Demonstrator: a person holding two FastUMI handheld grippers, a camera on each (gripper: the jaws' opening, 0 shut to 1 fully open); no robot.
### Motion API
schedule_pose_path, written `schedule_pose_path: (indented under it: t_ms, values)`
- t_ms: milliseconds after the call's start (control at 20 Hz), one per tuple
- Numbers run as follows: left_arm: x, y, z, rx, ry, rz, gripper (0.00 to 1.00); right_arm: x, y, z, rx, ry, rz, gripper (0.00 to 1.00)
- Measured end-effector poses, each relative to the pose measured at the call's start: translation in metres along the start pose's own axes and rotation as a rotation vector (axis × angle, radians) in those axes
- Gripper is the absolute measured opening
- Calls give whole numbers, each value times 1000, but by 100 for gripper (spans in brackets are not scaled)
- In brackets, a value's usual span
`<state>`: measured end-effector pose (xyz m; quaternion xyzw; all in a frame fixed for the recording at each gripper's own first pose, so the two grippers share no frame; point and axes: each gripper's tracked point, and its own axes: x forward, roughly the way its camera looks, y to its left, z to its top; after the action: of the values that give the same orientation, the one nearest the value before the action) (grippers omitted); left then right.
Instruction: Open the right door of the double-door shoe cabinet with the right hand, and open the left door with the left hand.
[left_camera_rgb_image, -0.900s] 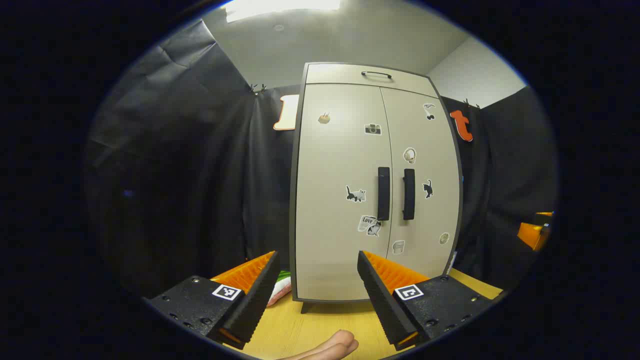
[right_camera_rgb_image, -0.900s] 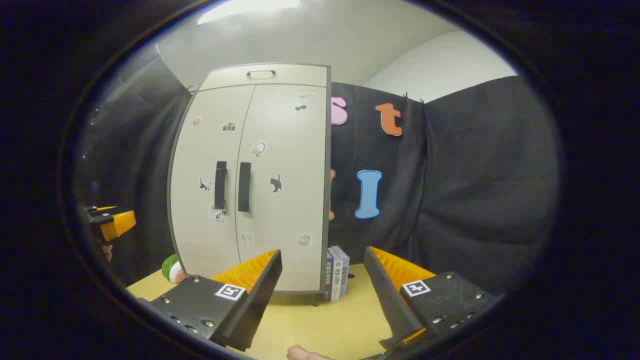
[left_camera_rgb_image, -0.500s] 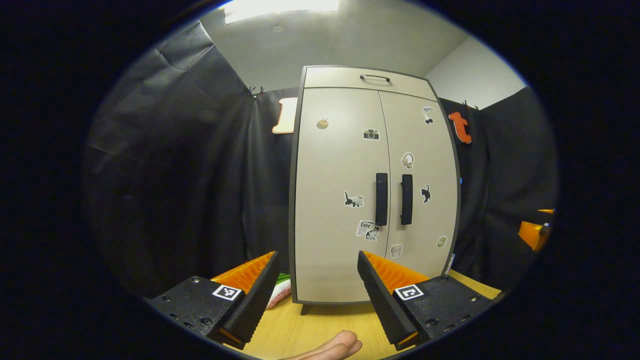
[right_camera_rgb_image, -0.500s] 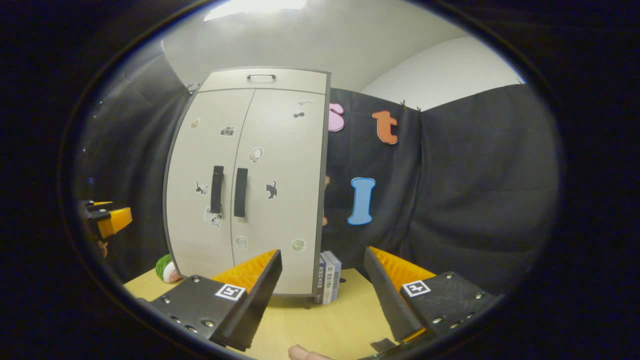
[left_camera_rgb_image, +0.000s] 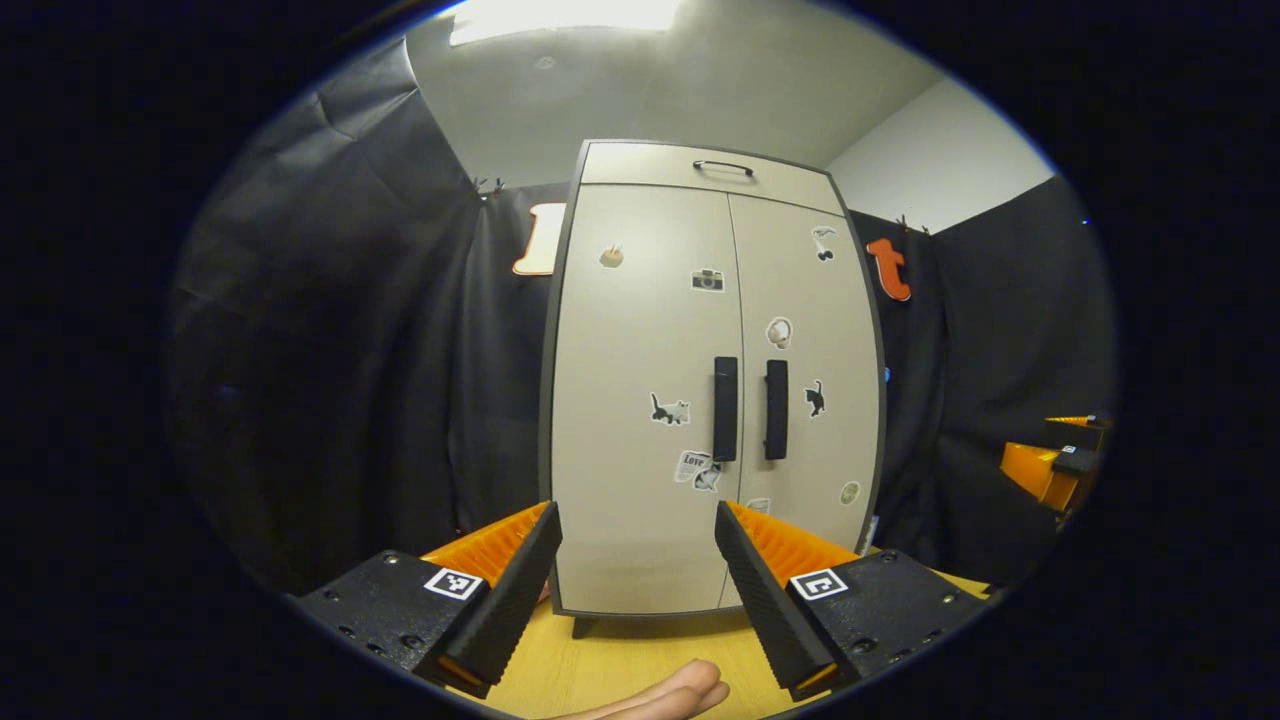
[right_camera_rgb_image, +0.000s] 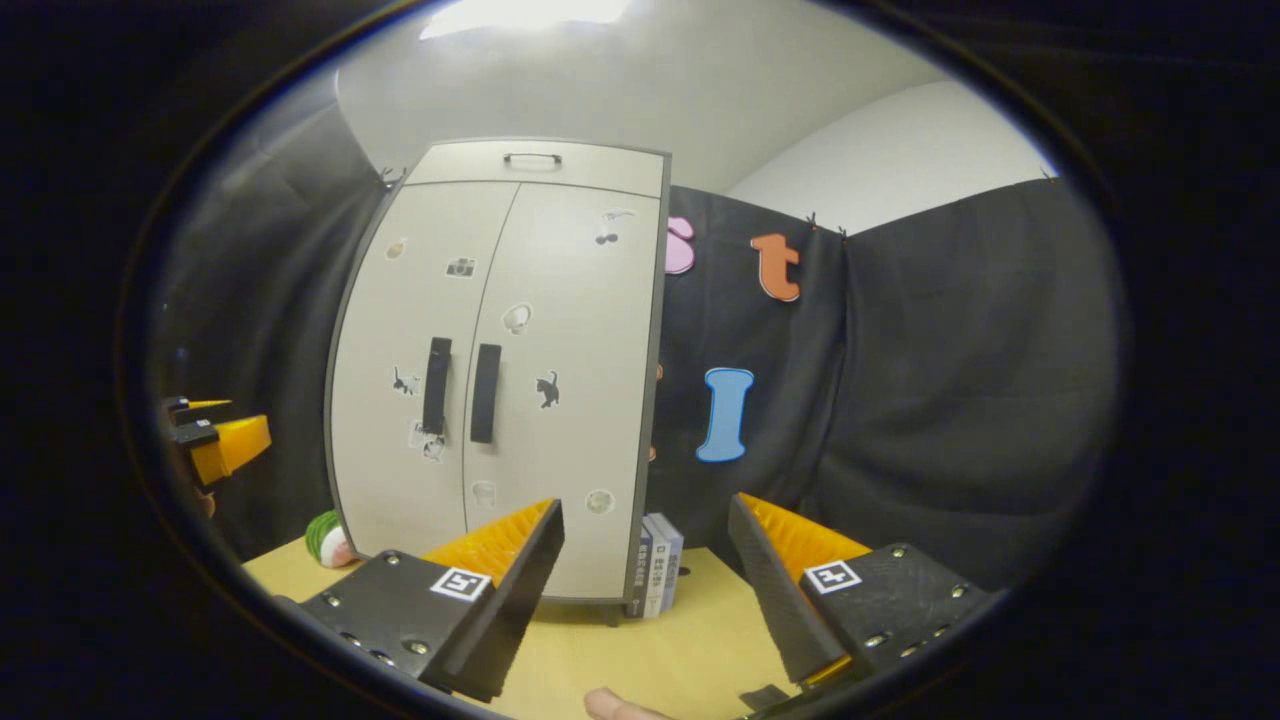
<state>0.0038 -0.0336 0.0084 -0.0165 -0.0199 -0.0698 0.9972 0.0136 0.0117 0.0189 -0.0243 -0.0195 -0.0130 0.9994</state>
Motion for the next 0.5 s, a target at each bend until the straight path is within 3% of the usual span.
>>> schedule_pose_path:
  t_ms: [150, 300, 350, 500]
  values:
    - [14, -1, -7, -3, 0, -29, 96, 25, 14, 1, 71, 7, 3, 98]
    - [27, 9, -13, -11, -4, -30, 96, 58, 36, 5, 139, 19, 45, 94]
    - [30, 14, -17, -17, 1, -27, 96, 70, 44, 7, 146, 18, 58, 98]
    - [41, 30, -39, -35, 45, -19, 96, 112, 65, 4, 116, 53, 68, 98]
